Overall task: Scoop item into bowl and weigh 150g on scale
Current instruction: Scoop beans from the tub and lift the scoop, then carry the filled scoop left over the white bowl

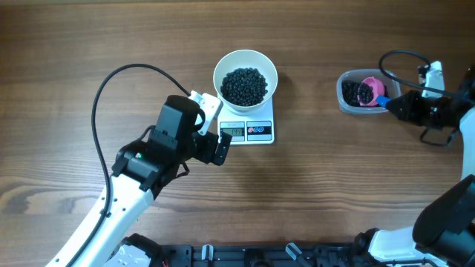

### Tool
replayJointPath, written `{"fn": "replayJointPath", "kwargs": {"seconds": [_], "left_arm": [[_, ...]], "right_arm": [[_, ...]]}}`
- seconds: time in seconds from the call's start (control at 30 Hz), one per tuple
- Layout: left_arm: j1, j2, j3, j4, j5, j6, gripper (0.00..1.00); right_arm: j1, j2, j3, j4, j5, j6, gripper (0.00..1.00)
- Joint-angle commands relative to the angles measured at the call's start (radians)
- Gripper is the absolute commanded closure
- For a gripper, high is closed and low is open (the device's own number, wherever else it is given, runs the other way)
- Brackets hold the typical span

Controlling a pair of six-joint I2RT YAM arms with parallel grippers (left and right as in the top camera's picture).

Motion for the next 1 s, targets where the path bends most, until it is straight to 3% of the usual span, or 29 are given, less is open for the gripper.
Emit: {"fn": "replayJointPath", "kwargs": {"seconds": [0.0,0.17,0.53,0.67,0.8,0.97], "left_arm": [[0.001,-0.01,0.001,0.003,0.015,0.019,0.0],[0.001,-0.01,0.001,0.003,0.015,0.019,0.0],[0.001,-0.01,0.001,0.003,0.015,0.019,0.0],[0.001,-0.01,0.001,0.003,0.015,0.019,0.0],[0.001,-0.01,0.001,0.003,0.015,0.019,0.0],[0.001,-0.01,0.001,0.003,0.015,0.019,0.0]], "right_arm": [[-0.018,-0.008,0.005,0.01,-0.108,0.059,0.96],[-0.043,-0.008,0.005,0.051,-0.179,0.16,0.96],[-0.076,-0.008,0.005,0.06,-0.479,0.212,0.96],[-0.07,-0.008,0.005,0.092,-0.527,0.369,0.96],[-0.01,-0.008,0.005,0.126,-0.636,0.375,0.96],[0.158,-0.008,0.005,0.23,-0.636,0.405,0.96]]}}
